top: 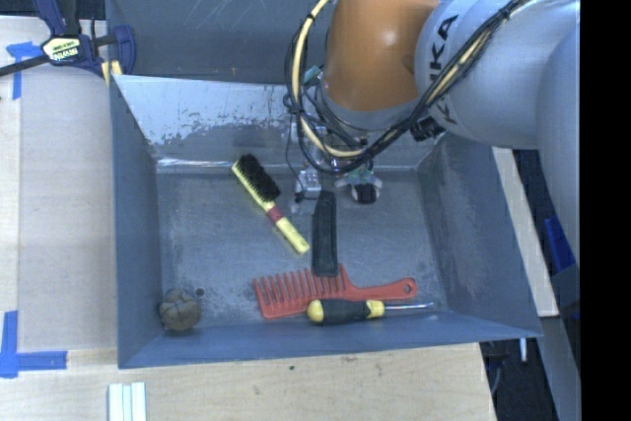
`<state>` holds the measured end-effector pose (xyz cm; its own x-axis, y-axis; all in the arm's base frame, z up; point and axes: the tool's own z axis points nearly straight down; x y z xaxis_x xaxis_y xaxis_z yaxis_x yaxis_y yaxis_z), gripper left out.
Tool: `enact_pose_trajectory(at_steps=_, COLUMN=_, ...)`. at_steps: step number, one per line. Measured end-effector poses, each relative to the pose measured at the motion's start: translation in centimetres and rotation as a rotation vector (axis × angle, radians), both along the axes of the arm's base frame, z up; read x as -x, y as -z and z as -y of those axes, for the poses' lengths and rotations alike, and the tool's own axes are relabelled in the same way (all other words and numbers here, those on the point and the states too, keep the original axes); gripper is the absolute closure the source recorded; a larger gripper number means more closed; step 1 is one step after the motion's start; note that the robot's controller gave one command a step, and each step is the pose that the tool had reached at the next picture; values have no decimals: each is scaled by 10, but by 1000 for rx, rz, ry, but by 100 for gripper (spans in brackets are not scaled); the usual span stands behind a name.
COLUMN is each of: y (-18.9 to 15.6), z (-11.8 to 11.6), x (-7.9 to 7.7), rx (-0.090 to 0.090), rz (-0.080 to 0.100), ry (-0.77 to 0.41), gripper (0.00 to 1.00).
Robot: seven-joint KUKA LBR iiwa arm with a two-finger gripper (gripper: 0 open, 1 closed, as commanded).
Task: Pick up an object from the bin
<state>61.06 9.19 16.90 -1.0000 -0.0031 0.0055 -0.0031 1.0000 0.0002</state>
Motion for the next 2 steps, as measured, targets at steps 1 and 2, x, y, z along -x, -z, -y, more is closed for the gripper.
enact_pose_trajectory(at_steps=1, y=-5, z=1, x=-2, rx=-1, rz=9, ry=3, gripper=0)
enact_pose_trajectory(at_steps=2, y=100, z=-14, x=-7, rx=0, rz=1, ry=150, gripper=0)
